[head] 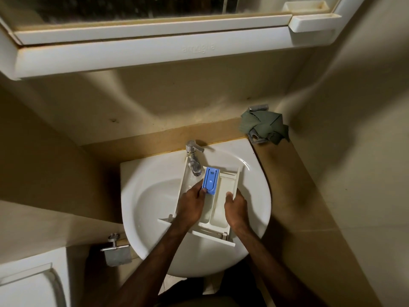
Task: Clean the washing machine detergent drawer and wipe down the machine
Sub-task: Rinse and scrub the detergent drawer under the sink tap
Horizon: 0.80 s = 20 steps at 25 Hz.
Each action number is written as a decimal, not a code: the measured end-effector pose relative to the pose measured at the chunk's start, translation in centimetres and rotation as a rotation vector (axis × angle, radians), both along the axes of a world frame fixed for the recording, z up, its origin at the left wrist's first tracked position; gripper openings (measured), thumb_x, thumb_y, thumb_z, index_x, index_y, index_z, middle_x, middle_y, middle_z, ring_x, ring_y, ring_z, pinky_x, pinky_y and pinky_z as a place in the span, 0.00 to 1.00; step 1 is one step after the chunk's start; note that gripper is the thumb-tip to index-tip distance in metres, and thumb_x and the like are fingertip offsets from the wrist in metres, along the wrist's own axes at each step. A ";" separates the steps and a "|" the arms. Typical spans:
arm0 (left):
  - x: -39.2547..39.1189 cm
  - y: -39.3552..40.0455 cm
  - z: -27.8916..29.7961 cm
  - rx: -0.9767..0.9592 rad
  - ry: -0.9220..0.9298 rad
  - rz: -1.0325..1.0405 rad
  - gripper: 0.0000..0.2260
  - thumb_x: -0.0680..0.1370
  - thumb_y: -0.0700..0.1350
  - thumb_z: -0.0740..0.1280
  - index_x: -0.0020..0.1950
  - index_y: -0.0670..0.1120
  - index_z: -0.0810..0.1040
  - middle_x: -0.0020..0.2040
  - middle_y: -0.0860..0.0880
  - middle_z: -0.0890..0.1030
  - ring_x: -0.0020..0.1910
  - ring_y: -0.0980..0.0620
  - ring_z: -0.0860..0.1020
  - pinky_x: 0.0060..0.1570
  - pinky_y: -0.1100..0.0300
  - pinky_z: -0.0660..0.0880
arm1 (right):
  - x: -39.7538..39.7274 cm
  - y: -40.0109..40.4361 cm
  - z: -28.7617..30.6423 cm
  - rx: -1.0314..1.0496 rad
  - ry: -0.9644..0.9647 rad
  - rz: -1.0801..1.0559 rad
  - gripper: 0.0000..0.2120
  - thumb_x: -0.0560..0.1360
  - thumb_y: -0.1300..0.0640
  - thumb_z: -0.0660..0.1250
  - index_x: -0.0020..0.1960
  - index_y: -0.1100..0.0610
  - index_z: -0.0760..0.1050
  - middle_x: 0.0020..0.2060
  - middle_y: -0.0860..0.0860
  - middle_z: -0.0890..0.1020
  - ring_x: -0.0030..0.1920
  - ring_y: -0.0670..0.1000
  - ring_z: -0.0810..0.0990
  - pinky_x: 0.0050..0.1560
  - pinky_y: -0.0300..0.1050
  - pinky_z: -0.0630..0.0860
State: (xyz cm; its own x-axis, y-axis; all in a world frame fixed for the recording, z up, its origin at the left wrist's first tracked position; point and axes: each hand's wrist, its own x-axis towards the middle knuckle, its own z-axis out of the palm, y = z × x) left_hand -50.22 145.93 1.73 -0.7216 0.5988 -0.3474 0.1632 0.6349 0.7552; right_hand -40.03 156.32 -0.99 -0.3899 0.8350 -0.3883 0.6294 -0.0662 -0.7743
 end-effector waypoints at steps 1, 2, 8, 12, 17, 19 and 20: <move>0.3 -0.6 0.3 -0.080 0.057 -0.023 0.19 0.88 0.49 0.56 0.78 0.54 0.71 0.68 0.47 0.82 0.65 0.44 0.79 0.60 0.58 0.71 | -0.1 -0.1 0.1 0.003 0.002 0.004 0.15 0.86 0.58 0.59 0.69 0.58 0.77 0.61 0.56 0.85 0.60 0.59 0.84 0.63 0.56 0.80; 0.7 -1.3 0.4 -0.150 0.092 -0.044 0.19 0.88 0.49 0.56 0.79 0.55 0.71 0.68 0.46 0.82 0.65 0.42 0.79 0.61 0.56 0.72 | -0.1 -0.2 0.2 0.004 0.004 0.005 0.15 0.86 0.58 0.59 0.68 0.58 0.77 0.61 0.56 0.85 0.61 0.60 0.84 0.62 0.57 0.80; 0.3 -1.7 -0.7 0.078 -0.136 -0.109 0.22 0.88 0.54 0.53 0.82 0.55 0.63 0.79 0.52 0.70 0.77 0.48 0.69 0.72 0.60 0.63 | 0.3 -1.2 1.4 0.103 -0.019 0.025 0.14 0.86 0.59 0.59 0.69 0.59 0.76 0.60 0.58 0.85 0.59 0.61 0.84 0.58 0.55 0.82; 0.3 -0.9 -3.0 0.084 -0.014 -0.163 0.24 0.88 0.57 0.52 0.83 0.53 0.61 0.81 0.51 0.66 0.81 0.49 0.61 0.81 0.48 0.58 | 0.6 -0.9 2.5 0.117 -0.067 0.044 0.12 0.85 0.58 0.60 0.66 0.56 0.76 0.60 0.56 0.85 0.59 0.60 0.84 0.59 0.58 0.82; 1.3 -1.0 -1.4 -0.147 0.208 -0.187 0.31 0.83 0.67 0.50 0.77 0.47 0.67 0.72 0.48 0.73 0.69 0.47 0.75 0.62 0.49 0.79 | 1.1 -0.4 3.2 0.116 -0.145 0.022 0.11 0.84 0.57 0.60 0.64 0.55 0.76 0.59 0.55 0.84 0.58 0.60 0.83 0.57 0.57 0.83; 1.2 -1.3 -1.0 -0.260 0.296 -0.309 0.32 0.83 0.66 0.50 0.77 0.45 0.67 0.73 0.47 0.73 0.70 0.47 0.74 0.61 0.51 0.78 | 1.5 -0.3 3.4 0.132 -0.172 0.025 0.12 0.84 0.56 0.60 0.64 0.55 0.76 0.58 0.56 0.84 0.57 0.61 0.83 0.56 0.57 0.82; 1.2 -1.6 -0.3 -0.287 0.363 -0.366 0.32 0.84 0.66 0.48 0.77 0.44 0.68 0.74 0.46 0.73 0.71 0.47 0.74 0.63 0.52 0.78 | 1.6 -0.4 3.4 0.144 -0.177 0.028 0.12 0.84 0.56 0.60 0.65 0.55 0.76 0.58 0.56 0.85 0.57 0.61 0.83 0.56 0.57 0.82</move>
State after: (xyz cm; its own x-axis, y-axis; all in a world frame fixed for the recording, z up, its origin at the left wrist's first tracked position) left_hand -49.00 144.37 1.41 -0.5887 0.7498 -0.3019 0.6262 0.6593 0.4163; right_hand -38.40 155.94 2.41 -0.3504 0.8764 -0.3303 0.7563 0.0567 -0.6518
